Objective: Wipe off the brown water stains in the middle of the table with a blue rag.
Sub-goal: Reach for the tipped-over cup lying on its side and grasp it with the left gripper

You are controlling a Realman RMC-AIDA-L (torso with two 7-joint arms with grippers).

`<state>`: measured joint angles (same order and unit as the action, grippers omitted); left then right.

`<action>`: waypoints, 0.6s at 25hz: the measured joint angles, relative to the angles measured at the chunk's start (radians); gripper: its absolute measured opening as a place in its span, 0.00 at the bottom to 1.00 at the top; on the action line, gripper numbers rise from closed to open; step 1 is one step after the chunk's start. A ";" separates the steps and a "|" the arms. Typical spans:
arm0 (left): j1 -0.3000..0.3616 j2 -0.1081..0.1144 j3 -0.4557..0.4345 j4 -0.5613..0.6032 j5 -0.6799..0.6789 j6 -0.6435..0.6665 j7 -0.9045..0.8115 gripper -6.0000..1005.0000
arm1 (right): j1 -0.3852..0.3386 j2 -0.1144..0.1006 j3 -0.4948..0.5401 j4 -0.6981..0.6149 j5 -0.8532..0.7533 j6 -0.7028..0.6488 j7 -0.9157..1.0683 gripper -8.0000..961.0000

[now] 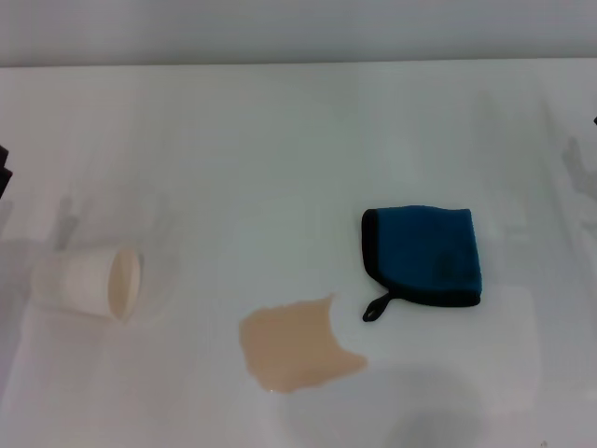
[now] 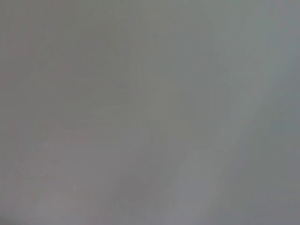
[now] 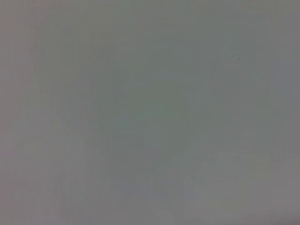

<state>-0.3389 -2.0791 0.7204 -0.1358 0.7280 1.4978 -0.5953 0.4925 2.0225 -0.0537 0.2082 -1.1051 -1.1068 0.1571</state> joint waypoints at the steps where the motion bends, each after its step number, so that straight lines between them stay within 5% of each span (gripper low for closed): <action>1: 0.001 0.000 0.008 0.007 0.001 0.000 -0.001 0.87 | 0.000 0.000 0.000 0.000 0.001 0.001 0.000 0.88; 15: 0.002 0.004 0.030 0.065 0.019 -0.003 -0.097 0.87 | 0.000 0.001 0.000 -0.015 0.004 0.008 0.001 0.88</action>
<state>-0.3372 -2.0754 0.7500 -0.0713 0.7473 1.4946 -0.6921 0.4924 2.0234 -0.0537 0.1930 -1.1013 -1.0988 0.1580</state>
